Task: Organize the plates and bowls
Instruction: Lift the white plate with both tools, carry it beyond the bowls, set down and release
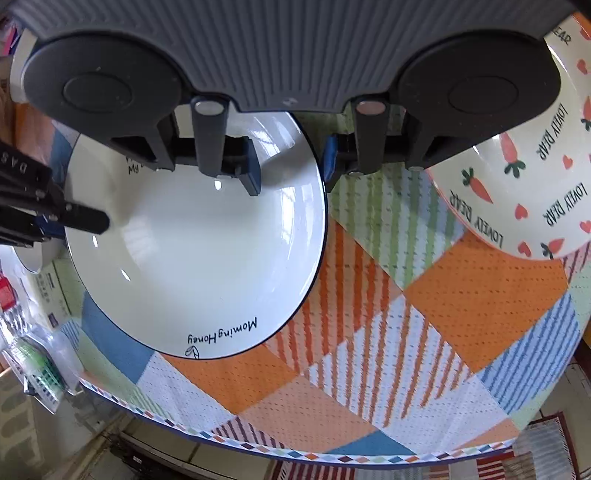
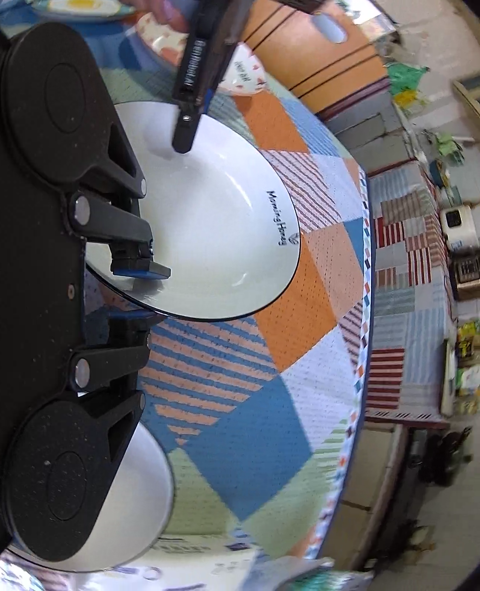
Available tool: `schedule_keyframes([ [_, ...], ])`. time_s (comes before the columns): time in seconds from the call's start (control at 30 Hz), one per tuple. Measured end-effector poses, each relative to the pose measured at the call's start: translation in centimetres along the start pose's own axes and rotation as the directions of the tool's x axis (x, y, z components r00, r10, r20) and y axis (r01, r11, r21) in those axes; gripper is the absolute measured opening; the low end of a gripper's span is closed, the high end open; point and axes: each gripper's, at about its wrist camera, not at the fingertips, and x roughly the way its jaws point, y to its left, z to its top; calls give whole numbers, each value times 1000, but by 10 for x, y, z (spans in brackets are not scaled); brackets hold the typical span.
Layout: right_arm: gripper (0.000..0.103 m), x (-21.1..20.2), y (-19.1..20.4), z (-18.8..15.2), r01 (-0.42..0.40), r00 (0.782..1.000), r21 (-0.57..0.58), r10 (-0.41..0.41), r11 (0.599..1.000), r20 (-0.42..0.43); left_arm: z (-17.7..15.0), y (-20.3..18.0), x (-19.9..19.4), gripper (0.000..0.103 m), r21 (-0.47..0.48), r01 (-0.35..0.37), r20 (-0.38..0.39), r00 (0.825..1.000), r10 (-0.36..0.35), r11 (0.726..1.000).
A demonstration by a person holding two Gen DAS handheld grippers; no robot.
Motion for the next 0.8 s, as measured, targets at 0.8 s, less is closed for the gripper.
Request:
schedule_keyframes([
  [0.8,63,-35,70,-1,236,972,-67,-236,969,18,-9,-24,-67,33,112,-57,16,998,56,992],
])
